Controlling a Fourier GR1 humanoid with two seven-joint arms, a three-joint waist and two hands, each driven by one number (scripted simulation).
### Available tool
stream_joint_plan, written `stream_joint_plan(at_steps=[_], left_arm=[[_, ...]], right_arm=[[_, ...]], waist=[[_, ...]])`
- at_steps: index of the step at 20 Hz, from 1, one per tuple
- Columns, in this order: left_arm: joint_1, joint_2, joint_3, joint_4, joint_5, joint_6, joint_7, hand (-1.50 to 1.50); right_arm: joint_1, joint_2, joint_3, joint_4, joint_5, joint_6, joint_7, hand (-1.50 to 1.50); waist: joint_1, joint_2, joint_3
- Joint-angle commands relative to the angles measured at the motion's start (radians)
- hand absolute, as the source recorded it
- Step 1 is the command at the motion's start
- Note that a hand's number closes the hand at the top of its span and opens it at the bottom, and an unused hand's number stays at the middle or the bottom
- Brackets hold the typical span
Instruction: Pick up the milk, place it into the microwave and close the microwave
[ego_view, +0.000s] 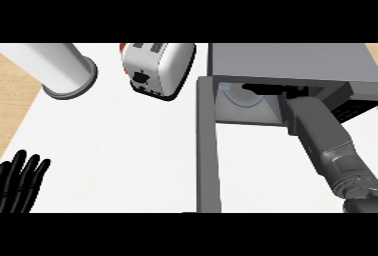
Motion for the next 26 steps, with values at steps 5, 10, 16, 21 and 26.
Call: stream_joint_plan(at_steps=[5, 10, 16, 21, 26], left_arm=[[0.006, -0.002, -0.02, -0.012, 0.0, 0.0, 0.001, -1.5], [0.018, -0.002, -0.047, -0.027, -0.016, 0.035, 0.016, -1.5], [-0.012, -0.002, -0.024, 0.028, -0.009, 0.033, 0.0, -1.5], [-0.005, 0.003, -0.094, -0.003, -0.022, 0.002, 0.037, -1.5], [-0.023, 0.043, -0.125, 0.044, 0.029, -0.08, 0.03, -1.5]], right_arm=[[0.141, 0.029, -0.013, -0.06, -0.049, 0.159, -0.07, -1.5], [0.247, 0.05, -0.005, -0.068, -0.047, 0.144, -0.084, -1.5], [0.342, 0.129, 0.014, -0.135, -0.067, 0.2, -0.1, -1.5], [0.465, 0.124, 0.002, -0.203, -0.115, 0.312, -0.142, -1.5], [0.613, 0.147, 0.046, -0.323, -0.122, 0.383, -0.178, -1.5]], waist=[[-0.043, -0.018, 0.004], [-0.058, -0.021, 0.004], [-0.064, -0.022, 0.003], [-0.069, -0.024, 0.003], [-0.072, -0.025, 0.002]])
